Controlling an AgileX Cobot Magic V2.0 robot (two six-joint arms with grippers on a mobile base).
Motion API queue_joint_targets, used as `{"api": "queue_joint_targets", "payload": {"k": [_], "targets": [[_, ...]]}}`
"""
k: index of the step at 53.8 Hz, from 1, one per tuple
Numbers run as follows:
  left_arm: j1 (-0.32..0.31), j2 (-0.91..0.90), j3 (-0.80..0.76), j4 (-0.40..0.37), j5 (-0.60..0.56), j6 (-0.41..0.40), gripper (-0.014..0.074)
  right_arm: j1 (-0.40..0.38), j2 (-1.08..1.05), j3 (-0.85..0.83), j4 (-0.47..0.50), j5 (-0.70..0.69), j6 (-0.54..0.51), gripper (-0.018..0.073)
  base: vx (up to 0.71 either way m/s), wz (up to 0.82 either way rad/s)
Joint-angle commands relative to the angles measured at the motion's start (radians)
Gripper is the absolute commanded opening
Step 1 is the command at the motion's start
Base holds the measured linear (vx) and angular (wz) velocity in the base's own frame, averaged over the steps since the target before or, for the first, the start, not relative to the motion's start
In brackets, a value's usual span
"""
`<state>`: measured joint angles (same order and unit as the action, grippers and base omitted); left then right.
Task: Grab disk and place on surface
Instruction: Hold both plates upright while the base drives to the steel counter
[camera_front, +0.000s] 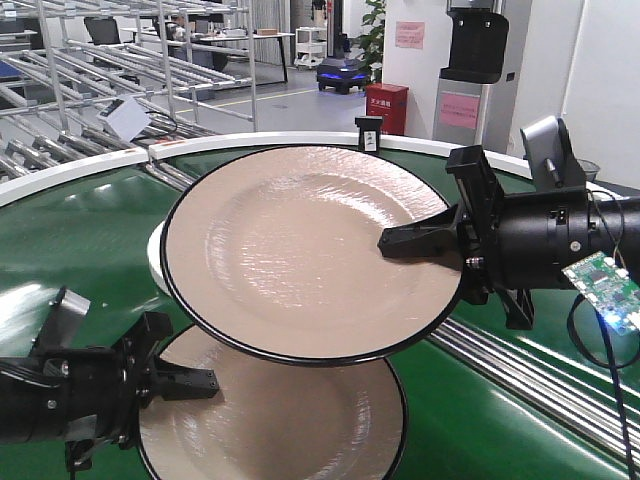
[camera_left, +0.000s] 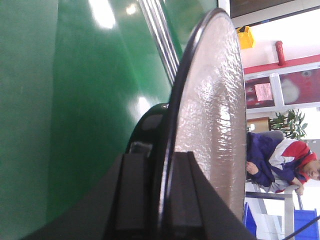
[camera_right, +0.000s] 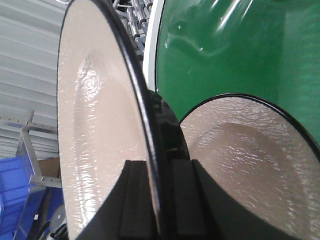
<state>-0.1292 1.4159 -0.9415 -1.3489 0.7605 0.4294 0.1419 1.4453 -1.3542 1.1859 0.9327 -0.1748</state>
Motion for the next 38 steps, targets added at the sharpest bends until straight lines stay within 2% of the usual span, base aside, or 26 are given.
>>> {"api": "queue_joint_targets", "payload": {"k": [1, 20, 38], "targets": [[-0.003, -0.037, -0.032, -0.102, 0.021, -0.016, -0.0001, -0.004, -0.041, -0.042, 0.120, -0.030, 0.003, -0.0008, -0.26, 0.03], [-0.003, -0.037, -0.032, -0.102, 0.021, -0.016, -0.0001, -0.004, -0.041, -0.042, 0.120, -0.030, 0.003, -0.0008, -0.28, -0.07], [-0.003, -0.037, -0.032, -0.102, 0.025, -0.016, -0.0001, -0.004, -0.041, -0.042, 0.120, -0.030, 0.003, -0.0008, -0.27, -0.27]]}}
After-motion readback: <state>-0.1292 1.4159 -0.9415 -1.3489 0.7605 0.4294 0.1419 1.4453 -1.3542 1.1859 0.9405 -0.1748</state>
